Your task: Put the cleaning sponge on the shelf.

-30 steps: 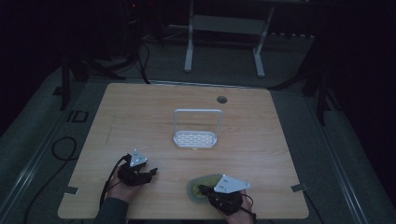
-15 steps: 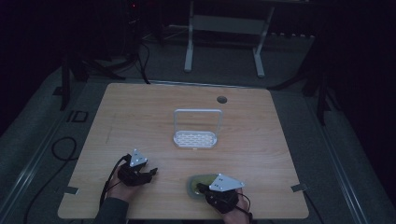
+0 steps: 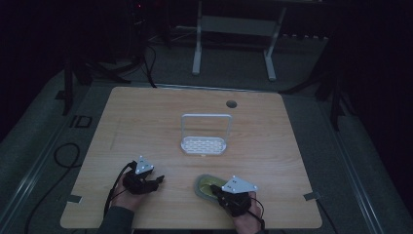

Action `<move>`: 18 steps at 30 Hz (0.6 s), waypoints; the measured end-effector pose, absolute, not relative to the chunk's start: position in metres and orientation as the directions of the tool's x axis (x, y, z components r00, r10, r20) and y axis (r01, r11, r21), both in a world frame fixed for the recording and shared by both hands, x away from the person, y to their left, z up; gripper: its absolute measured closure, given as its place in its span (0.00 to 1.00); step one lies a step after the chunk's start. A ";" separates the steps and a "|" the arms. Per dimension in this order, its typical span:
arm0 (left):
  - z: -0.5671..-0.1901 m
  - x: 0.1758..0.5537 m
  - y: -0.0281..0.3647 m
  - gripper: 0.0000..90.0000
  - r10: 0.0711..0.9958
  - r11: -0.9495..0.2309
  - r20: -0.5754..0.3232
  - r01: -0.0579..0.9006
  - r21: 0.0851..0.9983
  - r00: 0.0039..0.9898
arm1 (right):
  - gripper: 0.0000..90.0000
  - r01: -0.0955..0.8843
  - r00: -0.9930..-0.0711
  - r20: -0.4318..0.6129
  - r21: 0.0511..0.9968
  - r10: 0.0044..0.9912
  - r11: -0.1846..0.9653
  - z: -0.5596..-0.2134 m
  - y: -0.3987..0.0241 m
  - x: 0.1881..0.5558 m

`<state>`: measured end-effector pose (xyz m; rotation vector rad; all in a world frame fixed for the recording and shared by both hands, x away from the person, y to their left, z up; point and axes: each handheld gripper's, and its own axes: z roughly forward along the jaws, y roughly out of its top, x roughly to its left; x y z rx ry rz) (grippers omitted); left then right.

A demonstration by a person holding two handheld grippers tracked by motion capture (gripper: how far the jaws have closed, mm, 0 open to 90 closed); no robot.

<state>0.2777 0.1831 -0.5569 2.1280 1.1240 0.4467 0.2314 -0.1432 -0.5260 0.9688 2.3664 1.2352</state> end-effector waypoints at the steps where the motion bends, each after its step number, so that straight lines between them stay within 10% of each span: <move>1: -0.557 0.278 0.183 0.50 0.823 -0.395 -0.013 0.589 0.704 0.568 | 1.00 0.427 -0.723 0.040 0.810 0.689 0.401 -0.526 -0.144 0.232; 18: -0.557 0.278 0.183 0.50 0.823 -0.395 -0.013 0.589 0.705 0.568 | 1.00 0.458 -0.672 0.037 0.806 0.740 0.375 -0.524 -0.156 0.241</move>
